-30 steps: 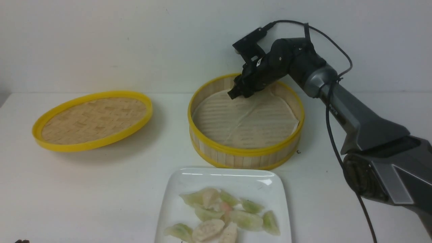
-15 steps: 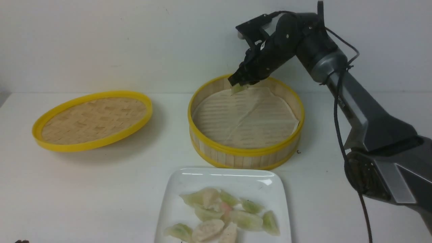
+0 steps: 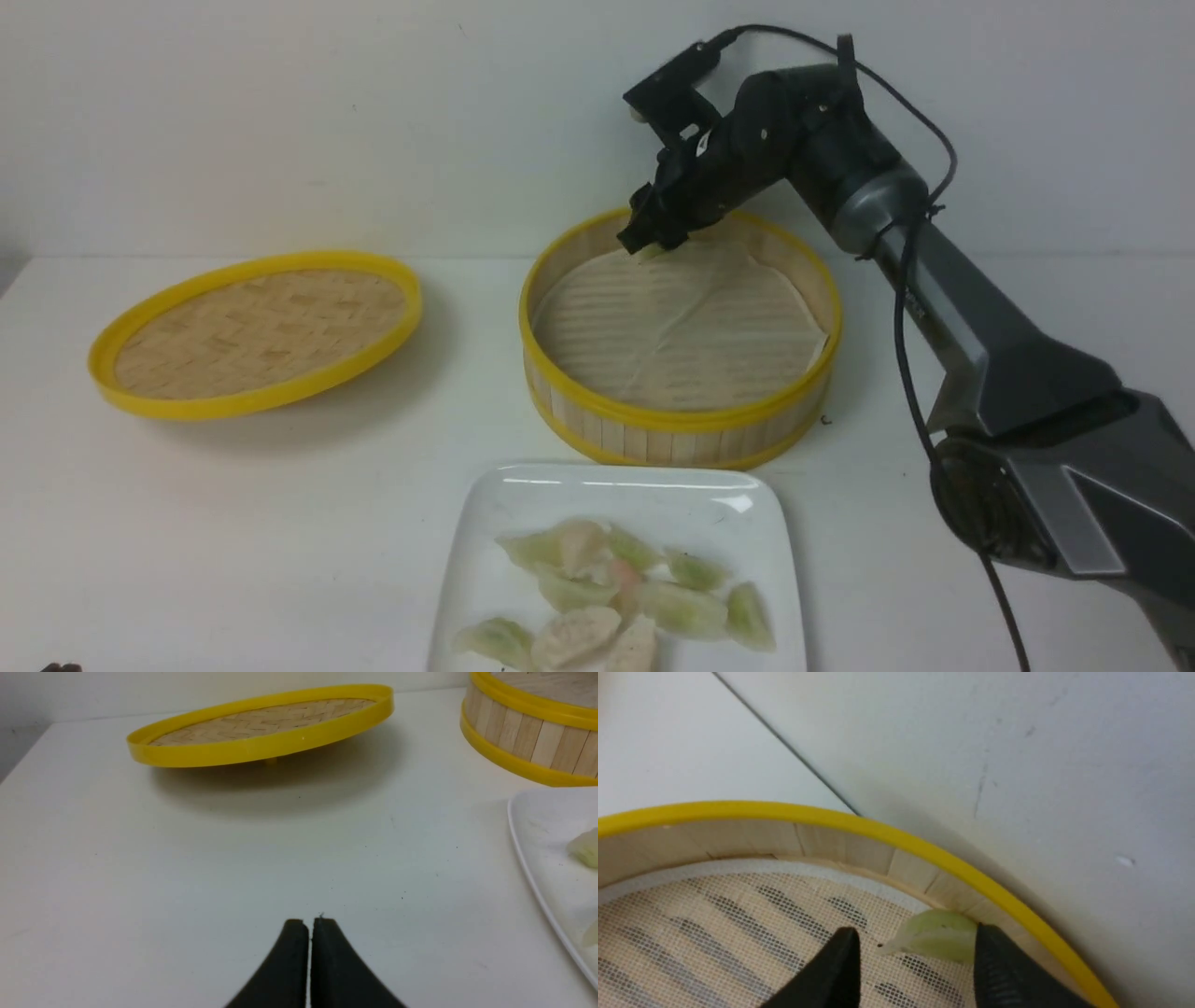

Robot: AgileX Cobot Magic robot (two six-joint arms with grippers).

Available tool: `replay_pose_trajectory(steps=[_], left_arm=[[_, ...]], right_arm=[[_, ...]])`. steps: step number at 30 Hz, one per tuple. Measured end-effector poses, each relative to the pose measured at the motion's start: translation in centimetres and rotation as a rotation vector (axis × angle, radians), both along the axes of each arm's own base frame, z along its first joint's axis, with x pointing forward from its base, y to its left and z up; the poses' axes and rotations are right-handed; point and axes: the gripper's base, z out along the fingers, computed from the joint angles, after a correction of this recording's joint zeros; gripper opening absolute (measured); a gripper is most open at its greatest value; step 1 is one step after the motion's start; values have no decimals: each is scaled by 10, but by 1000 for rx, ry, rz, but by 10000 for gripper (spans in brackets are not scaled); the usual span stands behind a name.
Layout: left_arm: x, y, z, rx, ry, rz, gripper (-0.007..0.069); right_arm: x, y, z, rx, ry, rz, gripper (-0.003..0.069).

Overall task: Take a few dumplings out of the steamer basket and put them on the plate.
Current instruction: Use the left arm to grab a dumpling from the steamer

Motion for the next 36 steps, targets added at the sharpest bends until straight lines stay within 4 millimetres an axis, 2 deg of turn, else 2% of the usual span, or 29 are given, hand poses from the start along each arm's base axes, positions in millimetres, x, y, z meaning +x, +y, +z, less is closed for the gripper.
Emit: replay_pose_trajectory(steps=[3, 5, 6, 8, 10, 12, 13, 14, 16, 18, 19, 20, 21, 22, 23, 25, 27, 30, 31, 32, 36], left_arm=[[0, 0, 0, 0, 0, 0, -6], [0, 0, 0, 0, 0, 0, -6], [0, 0, 0, 0, 0, 0, -6], [0, 0, 0, 0, 0, 0, -6], [0, 0, 0, 0, 0, 0, -6], [0, 0, 0, 0, 0, 0, -6], [0, 0, 0, 0, 0, 0, -6], [0, 0, 0, 0, 0, 0, -6], [0, 0, 0, 0, 0, 0, -6], [0, 0, 0, 0, 0, 0, -6], [0, 0, 0, 0, 0, 0, -6], [0, 0, 0, 0, 0, 0, -6], [0, 0, 0, 0, 0, 0, -6], [0, 0, 0, 0, 0, 0, -6], [0, 0, 0, 0, 0, 0, -6], [0, 0, 0, 0, 0, 0, -6], [0, 0, 0, 0, 0, 0, -6], [0, 0, 0, 0, 0, 0, -6], [0, 0, 0, 0, 0, 0, -6], [0, 0, 0, 0, 0, 0, -6], [0, 0, 0, 0, 0, 0, -6]], right_arm=[[-5, -6, 3, -26, 69, -60, 328], [-8, -10, 17, -32, 71, -105, 269], [-8, -10, 20, -30, 68, -110, 261], [-14, -16, 56, 14, 35, -170, 123], [-24, -19, 90, 47, 8, -184, 49], [-38, -25, 121, 64, 13, -192, 6], [-40, -25, 124, 67, 15, -192, 4], [-60, -33, 149, 68, 38, -190, -9], [-72, -37, 160, 63, 57, -190, -11], [-107, -49, 177, 64, 121, -195, -12], [-116, -53, 181, 62, 137, -196, -12], [-141, -61, 188, 73, 174, -196, -13], [-156, -66, 191, 76, 194, -195, -13], [-179, -73, 196, 98, 222, -189, -13], [-187, -76, 197, 103, 224, -189, -13], [-229, -90, 200, 166, 222, -189, -13], [-273, -107, 201, 242, 160, -200, -13], [-318, -127, 195, 312, 64, -212, -13], [-321, -128, 195, 322, 49, -214, -13], [-346, -140, 192, 358, -11, -217, -14], [-392, -160, 187, 417, -118, -211, -14]])
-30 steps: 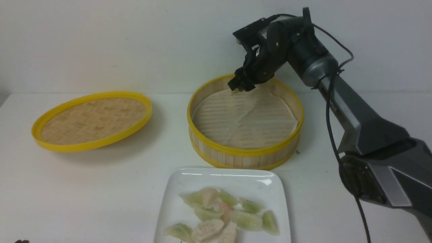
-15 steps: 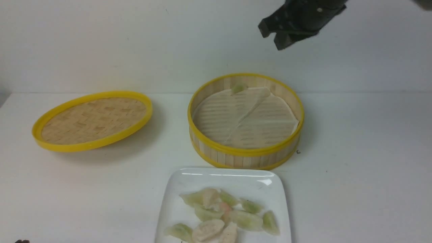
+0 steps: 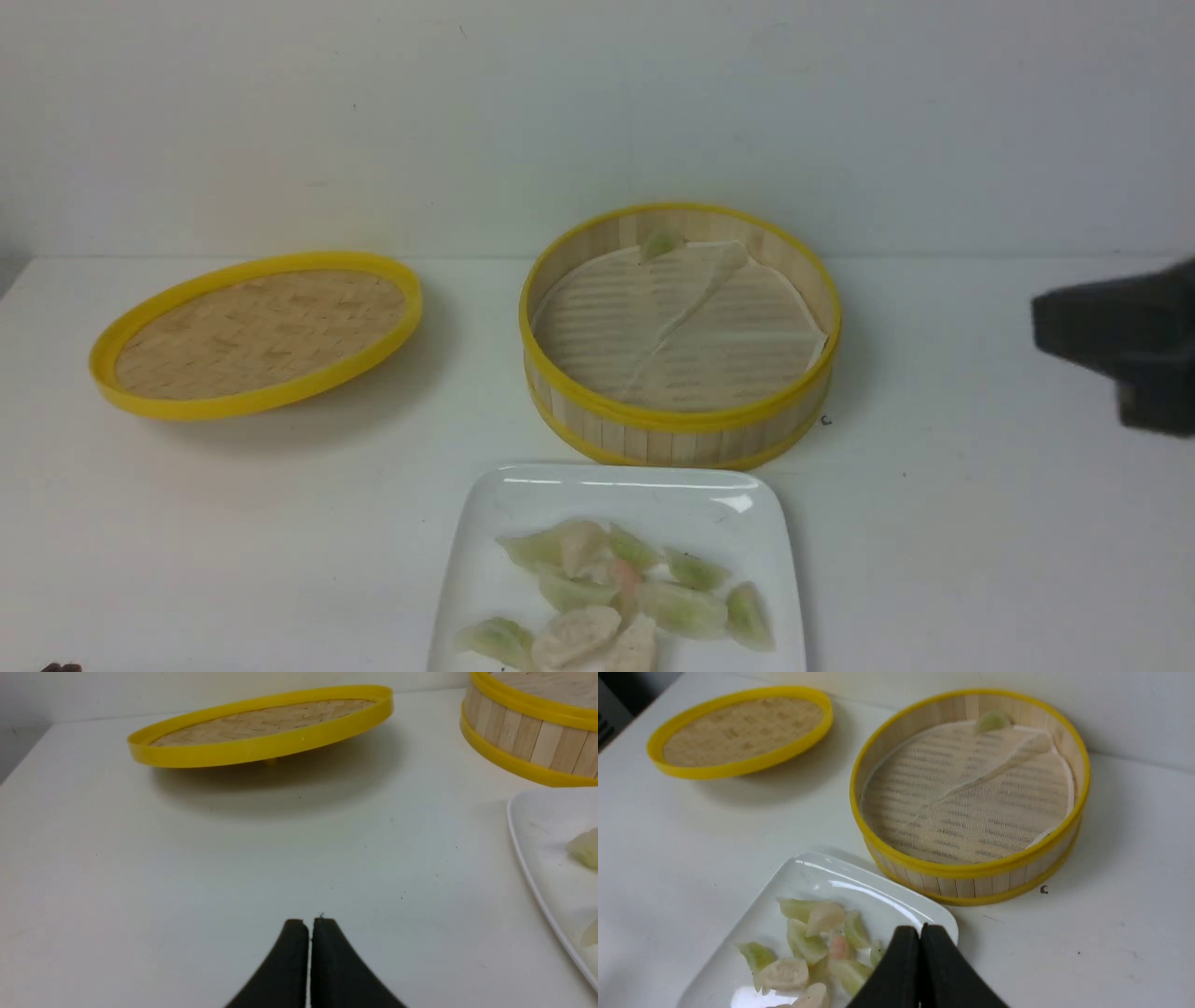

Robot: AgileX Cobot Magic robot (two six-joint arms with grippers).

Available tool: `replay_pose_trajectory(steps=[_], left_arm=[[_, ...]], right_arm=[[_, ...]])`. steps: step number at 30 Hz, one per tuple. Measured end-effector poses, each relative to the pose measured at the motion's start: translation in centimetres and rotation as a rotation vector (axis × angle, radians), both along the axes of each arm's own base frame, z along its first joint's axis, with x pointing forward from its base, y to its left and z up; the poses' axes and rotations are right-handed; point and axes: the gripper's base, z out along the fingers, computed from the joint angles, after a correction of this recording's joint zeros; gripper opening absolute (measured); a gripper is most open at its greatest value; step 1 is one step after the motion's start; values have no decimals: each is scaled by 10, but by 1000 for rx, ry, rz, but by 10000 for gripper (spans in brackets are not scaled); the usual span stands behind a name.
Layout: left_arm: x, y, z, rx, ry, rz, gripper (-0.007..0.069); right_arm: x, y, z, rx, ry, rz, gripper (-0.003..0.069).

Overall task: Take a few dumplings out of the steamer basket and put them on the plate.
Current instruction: Use the left arm to grab a dumpling from the steamer

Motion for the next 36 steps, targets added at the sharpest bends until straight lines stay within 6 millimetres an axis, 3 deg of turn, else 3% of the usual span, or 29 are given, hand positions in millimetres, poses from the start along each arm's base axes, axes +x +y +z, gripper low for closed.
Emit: replay_pose_trajectory(steps=[8, 12, 13, 20, 24, 29, 32, 36], left_arm=[[0, 0, 0, 0, 0, 0, -6], [0, 0, 0, 0, 0, 0, -6], [0, 0, 0, 0, 0, 0, -6], [0, 0, 0, 0, 0, 0, -6], [0, 0, 0, 0, 0, 0, -6], [0, 0, 0, 0, 0, 0, -6], [0, 0, 0, 0, 0, 0, -6], [0, 0, 0, 0, 0, 0, -6]], right_arm=[[-80, -38, 1, 168, -386, -47, -15], [-96, -48, -13, 252, -547, -87, -15], [-101, -51, -25, 289, -587, -101, -15], [-116, -58, -51, 355, -652, -112, -15], [-116, -59, -59, 264, -703, -108, -15], [-106, -57, -83, 34, -729, -92, -15], [-99, -56, -104, -38, -691, -96, -15], [-92, -61, -142, -75, -571, -252, -15]])
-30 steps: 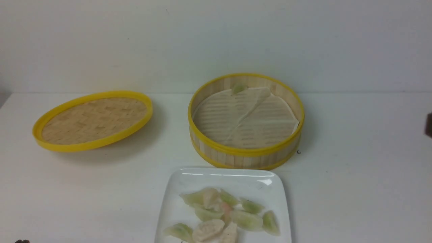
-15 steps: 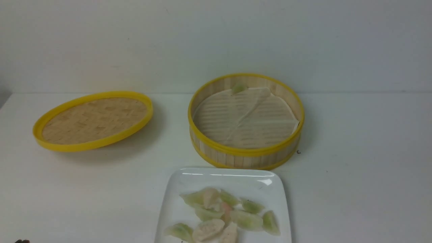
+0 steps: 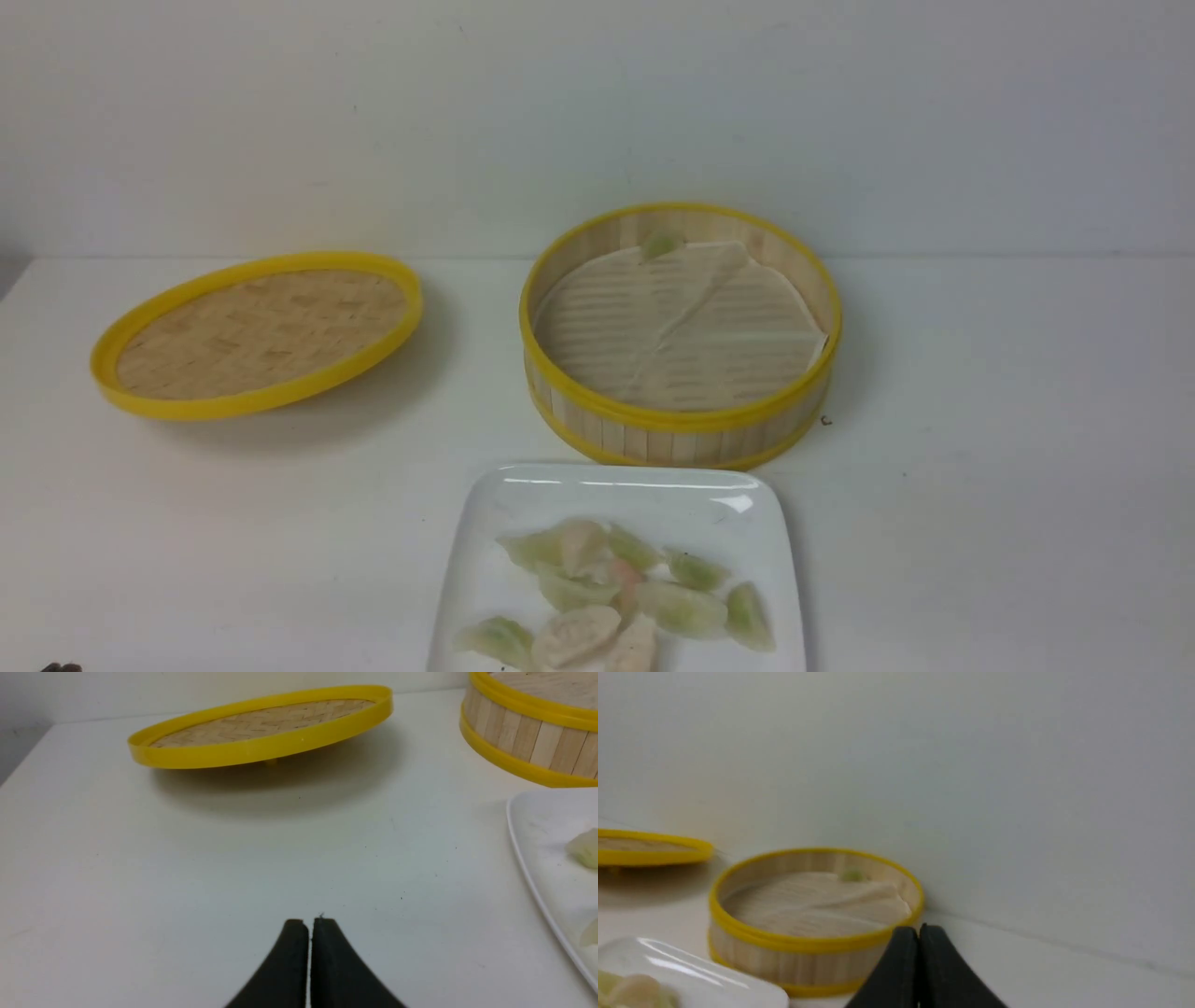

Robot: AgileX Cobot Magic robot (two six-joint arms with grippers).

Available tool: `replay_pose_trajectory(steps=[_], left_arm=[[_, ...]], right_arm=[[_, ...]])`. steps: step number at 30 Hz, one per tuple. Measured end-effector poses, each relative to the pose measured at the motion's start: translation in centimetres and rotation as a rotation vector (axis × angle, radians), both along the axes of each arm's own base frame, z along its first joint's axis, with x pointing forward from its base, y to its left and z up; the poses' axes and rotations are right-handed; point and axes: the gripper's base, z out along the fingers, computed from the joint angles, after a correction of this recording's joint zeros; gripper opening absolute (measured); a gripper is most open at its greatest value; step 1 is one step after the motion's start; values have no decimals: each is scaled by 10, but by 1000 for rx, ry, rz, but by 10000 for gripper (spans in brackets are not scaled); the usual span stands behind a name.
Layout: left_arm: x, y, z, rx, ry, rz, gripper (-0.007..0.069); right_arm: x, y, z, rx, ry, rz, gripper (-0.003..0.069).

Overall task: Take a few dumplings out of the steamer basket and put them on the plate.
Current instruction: Use the left arm to grab a dumpling from the steamer

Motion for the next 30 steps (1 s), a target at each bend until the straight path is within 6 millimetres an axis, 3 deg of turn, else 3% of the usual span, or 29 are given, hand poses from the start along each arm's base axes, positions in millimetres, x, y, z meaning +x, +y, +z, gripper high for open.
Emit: replay_pose_trajectory(steps=[2, 5, 30], left_arm=[[0, 0, 0, 0, 0, 0, -6], [0, 0, 0, 0, 0, 0, -6], [0, 0, 0, 0, 0, 0, -6]], right_arm=[[3, -2, -15, 5, 58, -60, -15], [7, -8, -54, 9, 219, -175, -15], [7, -10, -55, 21, 221, -216, -15]])
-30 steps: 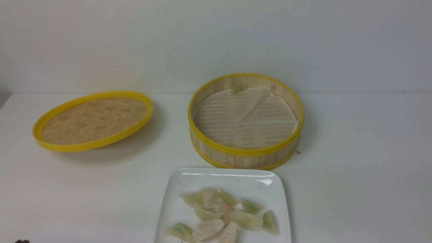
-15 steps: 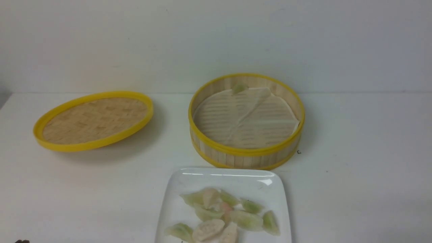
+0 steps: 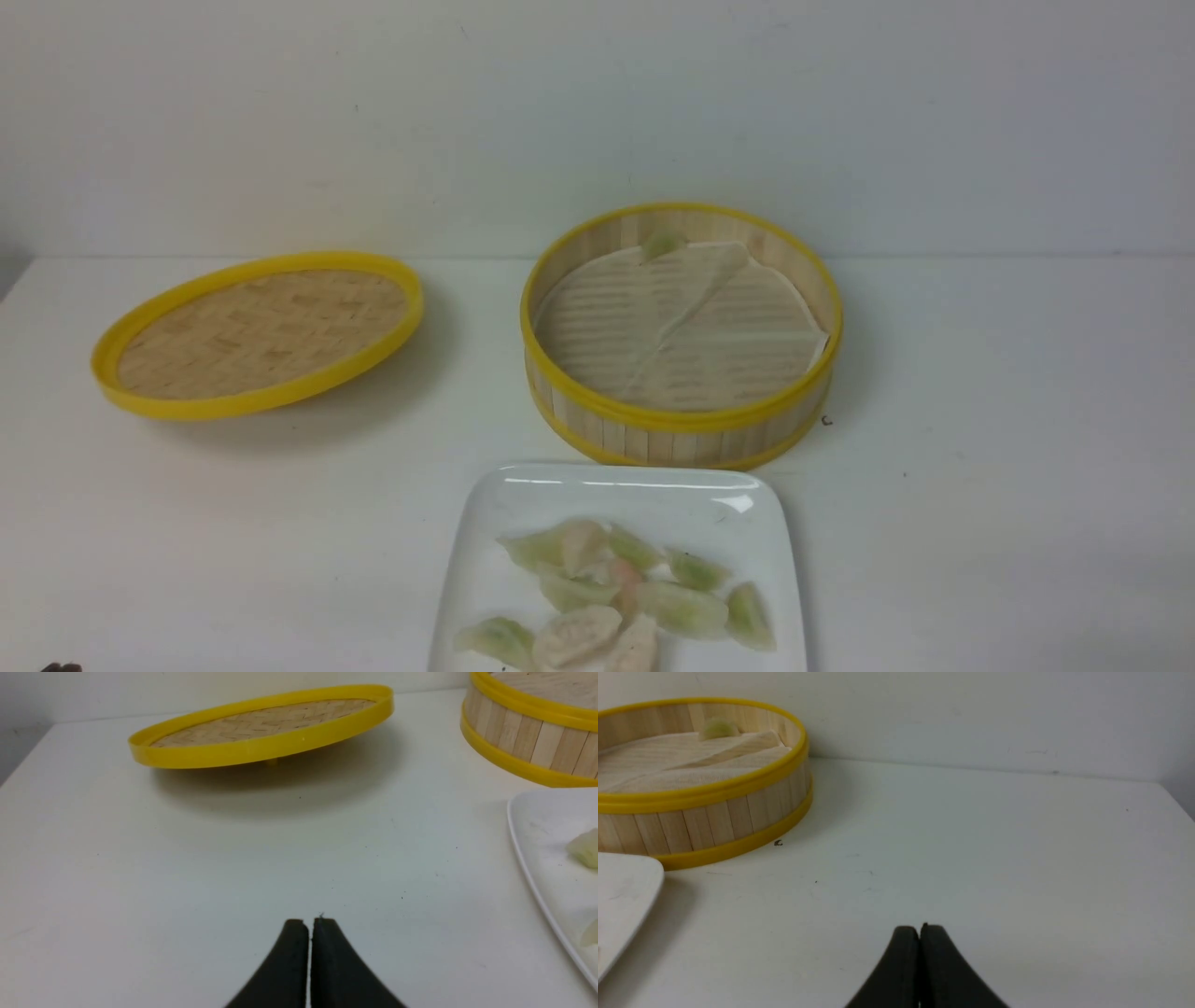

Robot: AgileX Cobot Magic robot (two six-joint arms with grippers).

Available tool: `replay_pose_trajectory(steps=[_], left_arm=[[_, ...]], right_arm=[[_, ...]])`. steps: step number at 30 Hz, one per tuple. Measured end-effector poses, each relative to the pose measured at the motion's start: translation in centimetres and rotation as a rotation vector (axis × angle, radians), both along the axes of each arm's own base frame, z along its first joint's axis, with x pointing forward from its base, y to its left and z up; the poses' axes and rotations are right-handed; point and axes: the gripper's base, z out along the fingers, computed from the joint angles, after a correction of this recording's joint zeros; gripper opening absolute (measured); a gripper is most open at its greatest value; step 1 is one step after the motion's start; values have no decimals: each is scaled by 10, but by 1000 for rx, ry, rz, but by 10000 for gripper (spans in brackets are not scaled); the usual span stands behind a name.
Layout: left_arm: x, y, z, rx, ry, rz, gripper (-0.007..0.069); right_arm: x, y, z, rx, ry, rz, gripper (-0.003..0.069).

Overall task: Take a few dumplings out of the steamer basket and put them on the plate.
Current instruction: Use the left arm to grab a dumpling from the steamer

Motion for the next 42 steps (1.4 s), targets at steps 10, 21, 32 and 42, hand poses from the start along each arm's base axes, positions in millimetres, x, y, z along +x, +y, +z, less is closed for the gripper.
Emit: replay_pose_trajectory(steps=[10, 21, 32, 42], left_arm=[[3, 0, 12, -39, -131, 6, -6], [-1, 6, 106, -476, -688, 44, -6], [151, -36, 181, -90, 418, -92, -6], [276, -151, 144, 160, 637, -514, -6]], right_arm=[[0, 0, 0, 0, 0, 0, -15], [0, 0, 0, 1, 1, 0, -15], [0, 0, 0, 1, 1, 0, -15], [0, 0, 0, 1, 1, 0, -15]])
